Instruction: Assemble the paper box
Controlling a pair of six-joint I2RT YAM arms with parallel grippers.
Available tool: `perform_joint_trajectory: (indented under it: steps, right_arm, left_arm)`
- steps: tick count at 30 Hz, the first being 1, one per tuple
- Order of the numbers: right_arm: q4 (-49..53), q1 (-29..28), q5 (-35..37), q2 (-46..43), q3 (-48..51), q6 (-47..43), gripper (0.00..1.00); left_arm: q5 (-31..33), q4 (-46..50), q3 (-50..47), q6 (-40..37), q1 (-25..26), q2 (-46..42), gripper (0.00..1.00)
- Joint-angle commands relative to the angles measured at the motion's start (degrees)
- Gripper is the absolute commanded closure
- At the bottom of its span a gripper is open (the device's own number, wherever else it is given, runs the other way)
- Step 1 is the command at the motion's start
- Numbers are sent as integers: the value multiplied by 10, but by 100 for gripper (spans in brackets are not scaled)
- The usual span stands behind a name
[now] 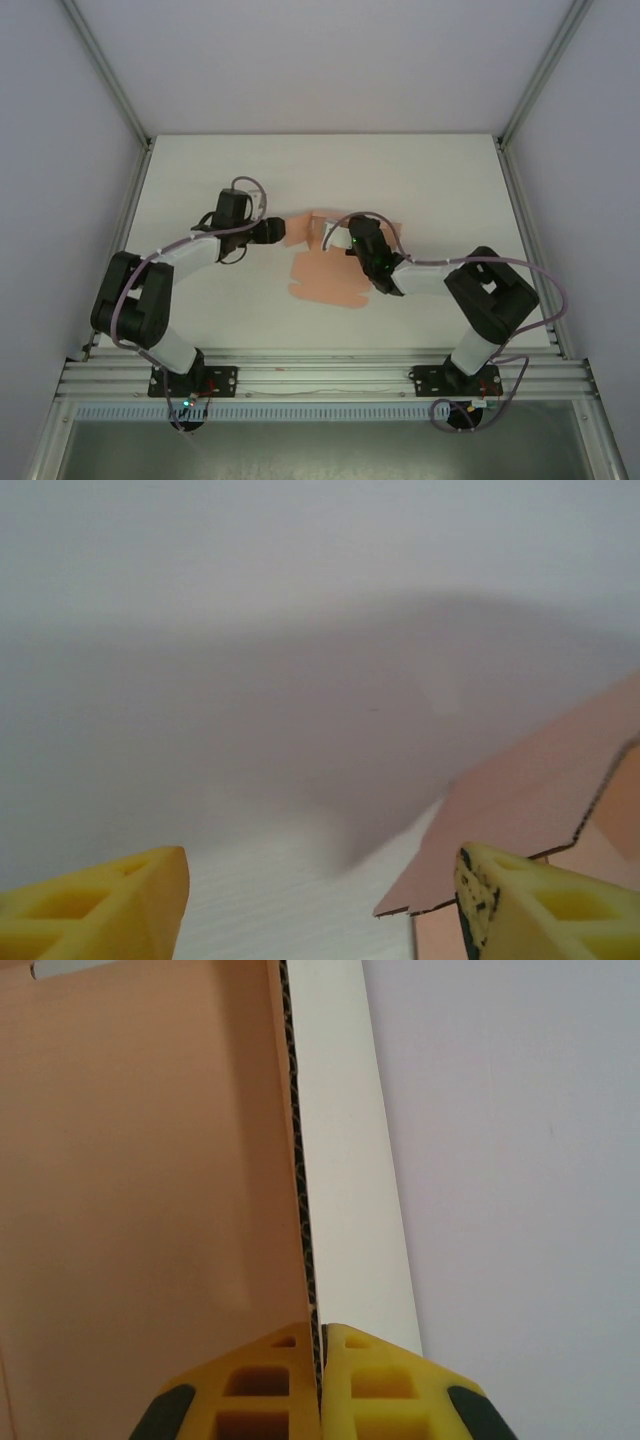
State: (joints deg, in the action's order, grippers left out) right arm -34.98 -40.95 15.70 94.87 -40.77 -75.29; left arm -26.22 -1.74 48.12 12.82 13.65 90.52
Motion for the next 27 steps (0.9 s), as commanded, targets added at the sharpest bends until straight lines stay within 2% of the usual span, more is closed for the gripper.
perform_joint_trajectory:
  steps: [1,10,16,19,24,27]
  right_arm:
    - [8,-5,-18,-19,-8,11,100]
    - [35,-7,-26,-39,-15,12,100]
    - [50,-24,4,-54,-5,-5,100]
    - [49,-34,25,-46,8,2,100]
    - [-26,-57,61,-23,61,-28,100]
    - [-39,-72,80,-7,81,-25,100]
  left_arm:
    - [-79,-30,6,-54,49,1,32]
    - [-120,-103,-15,-54,72,24,34]
    - [-33,-153,-58,-53,108,29,38]
    - [-20,-193,-88,-33,108,38,39]
    - [-24,-211,-100,-36,108,55,40]
    - [-21,-214,-100,-42,108,59,41]
